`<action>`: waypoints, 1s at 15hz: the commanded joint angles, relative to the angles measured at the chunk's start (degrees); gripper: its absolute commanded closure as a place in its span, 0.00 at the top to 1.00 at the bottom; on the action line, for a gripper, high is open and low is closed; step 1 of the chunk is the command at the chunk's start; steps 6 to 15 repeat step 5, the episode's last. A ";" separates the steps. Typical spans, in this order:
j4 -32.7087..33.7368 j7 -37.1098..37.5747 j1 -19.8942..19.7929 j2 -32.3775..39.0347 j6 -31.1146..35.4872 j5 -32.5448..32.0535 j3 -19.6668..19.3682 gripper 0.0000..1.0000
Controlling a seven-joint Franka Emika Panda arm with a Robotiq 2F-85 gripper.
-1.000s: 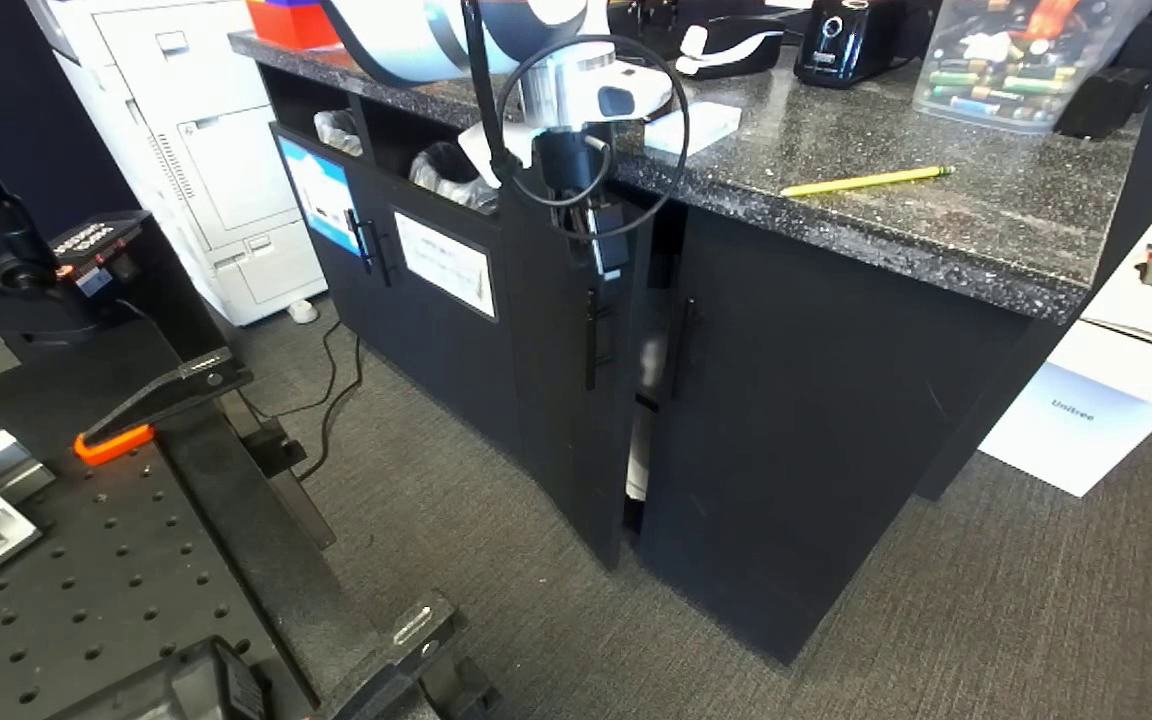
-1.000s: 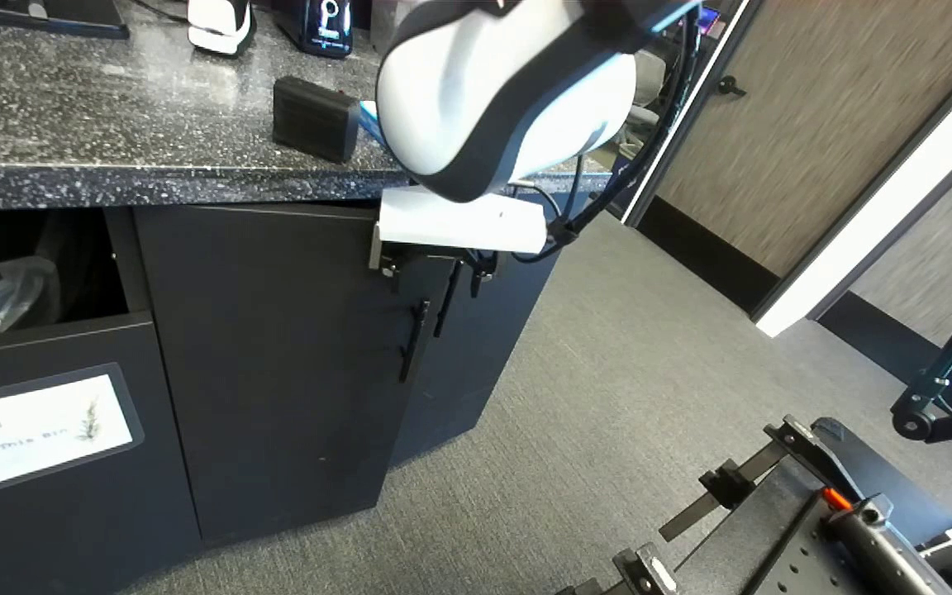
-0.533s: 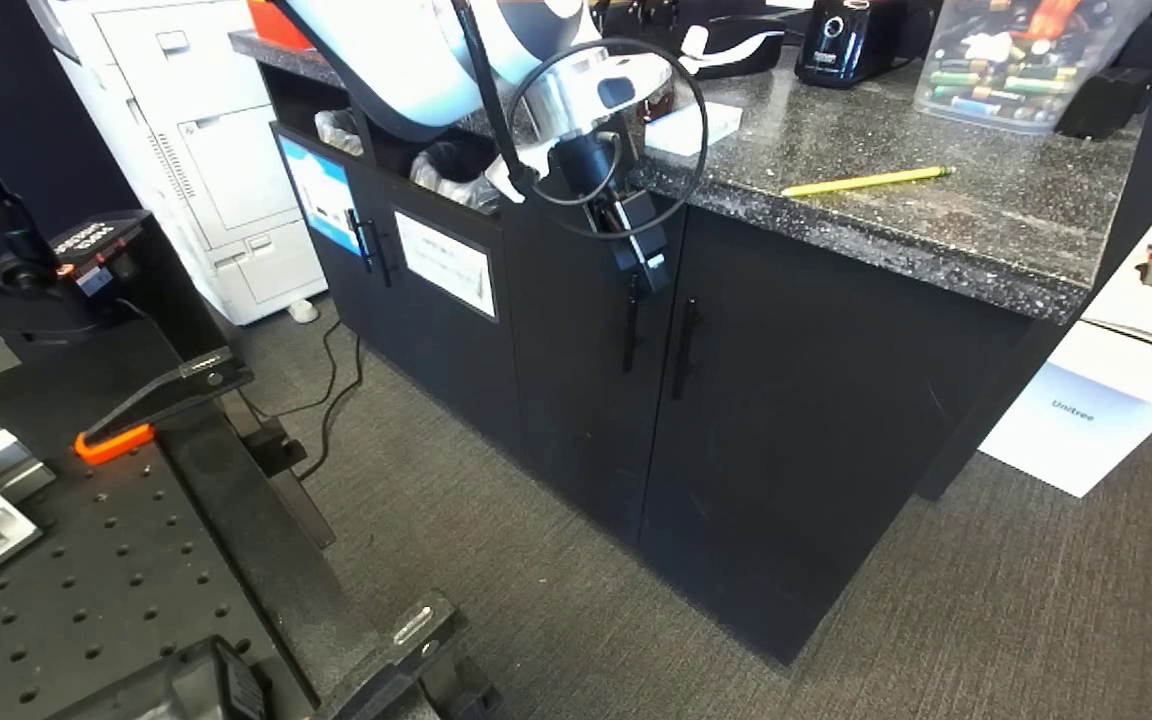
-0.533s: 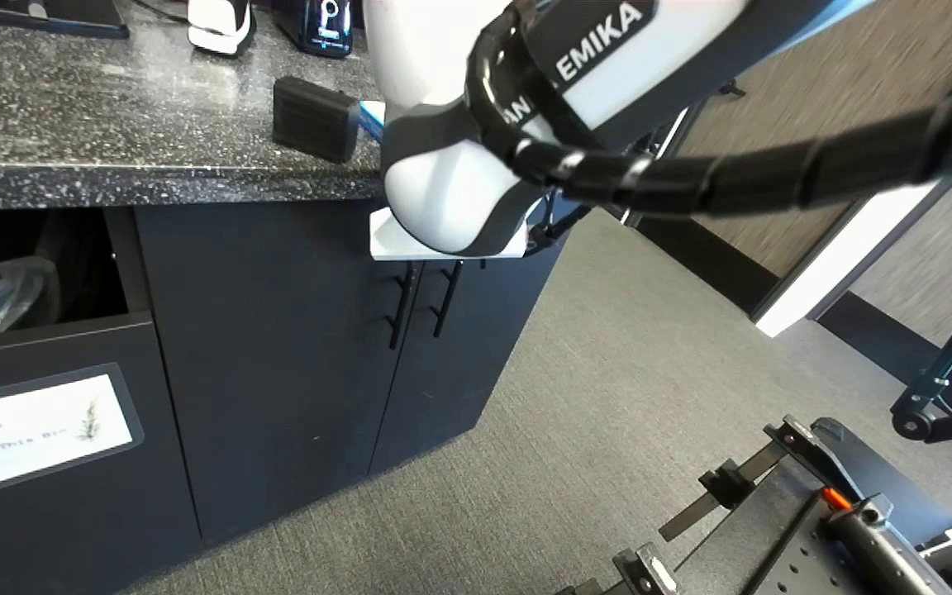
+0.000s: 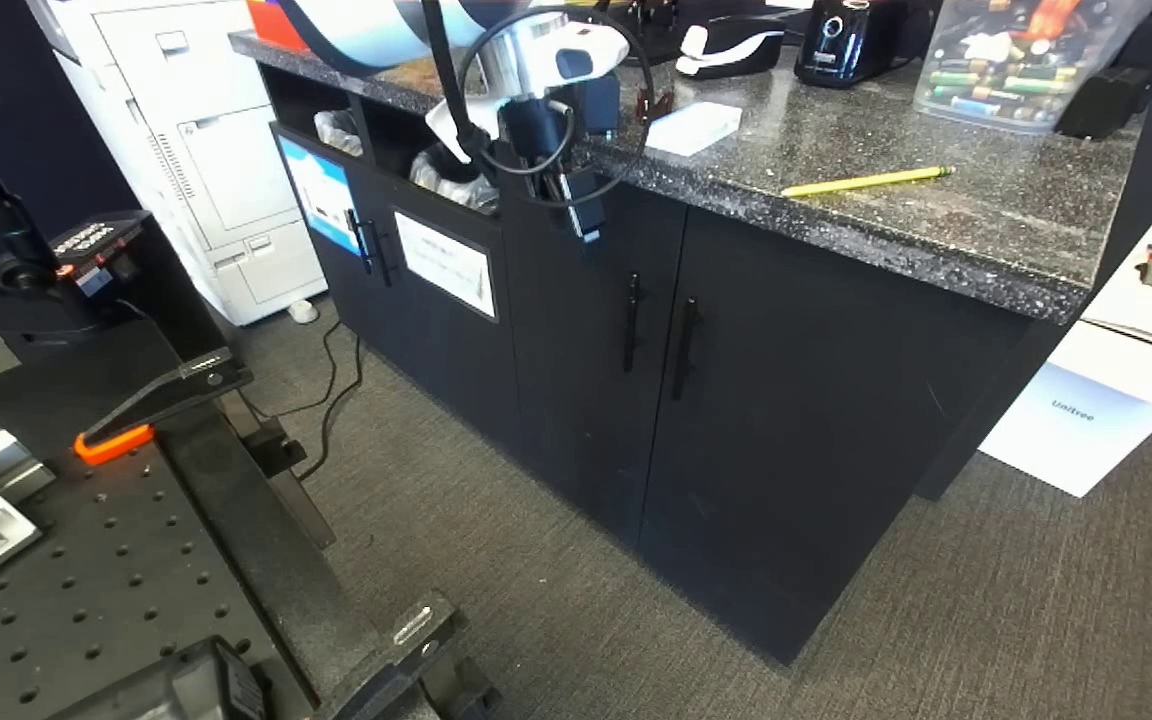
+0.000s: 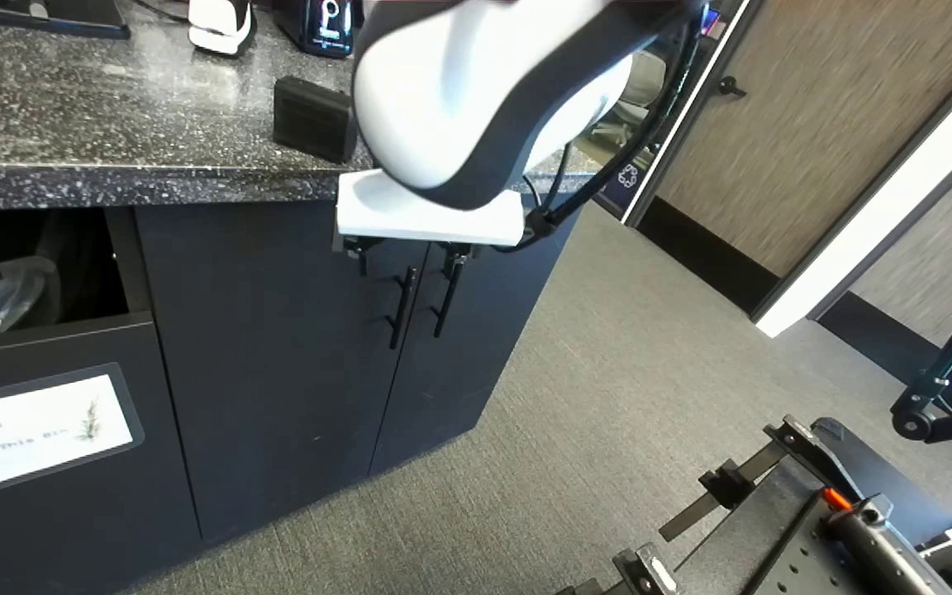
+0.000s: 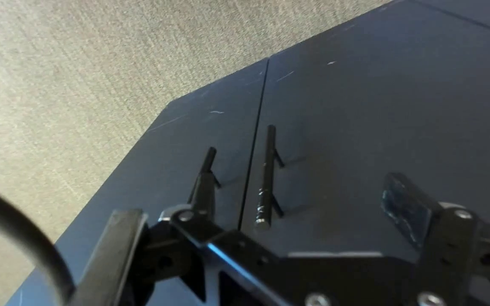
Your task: Close the cabinet door
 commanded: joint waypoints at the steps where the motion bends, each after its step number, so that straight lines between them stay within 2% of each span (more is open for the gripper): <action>1: -12.93 -12.37 -7.12 -13.13 1.26 5.50 8.08 1.00; 3: -16.64 -20.84 -11.40 -17.33 0.00 10.13 11.97 1.00; 4: -9.95 -14.57 -6.27 -11.19 0.15 7.91 6.91 1.00; 5: -12.09 -17.69 -7.95 -13.53 0.04 9.33 8.37 1.00; 15: -12.09 -17.69 -7.95 -13.53 0.04 9.33 8.37 1.00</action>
